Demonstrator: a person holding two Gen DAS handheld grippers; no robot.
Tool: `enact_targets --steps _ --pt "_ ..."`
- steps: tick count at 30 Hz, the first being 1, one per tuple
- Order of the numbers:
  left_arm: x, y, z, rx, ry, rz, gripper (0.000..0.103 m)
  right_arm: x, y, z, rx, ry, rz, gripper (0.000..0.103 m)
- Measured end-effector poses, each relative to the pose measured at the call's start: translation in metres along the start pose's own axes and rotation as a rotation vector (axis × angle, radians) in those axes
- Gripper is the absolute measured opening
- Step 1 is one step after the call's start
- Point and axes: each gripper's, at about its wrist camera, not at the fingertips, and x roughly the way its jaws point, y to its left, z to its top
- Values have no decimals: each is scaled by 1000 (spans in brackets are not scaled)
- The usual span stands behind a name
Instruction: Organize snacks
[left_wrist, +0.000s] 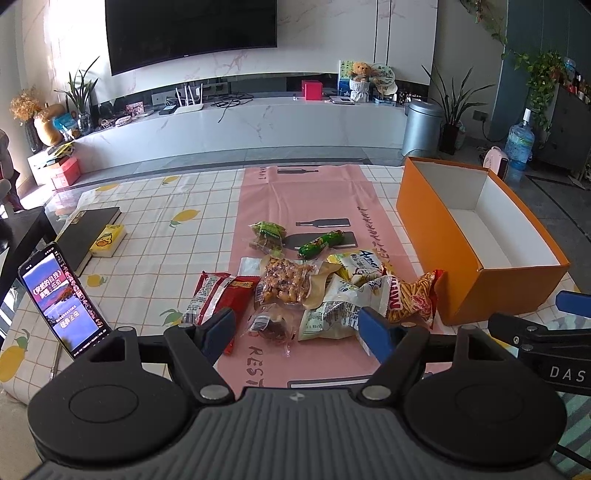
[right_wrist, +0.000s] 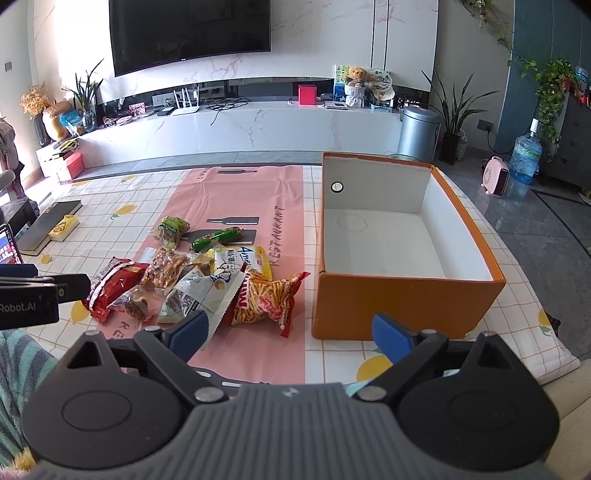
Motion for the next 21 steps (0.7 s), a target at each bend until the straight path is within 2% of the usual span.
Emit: enact_targets --steps 21 --pt "-1 -1 0 0 0 -2 89 0 3 0 -2 0 -15 96"
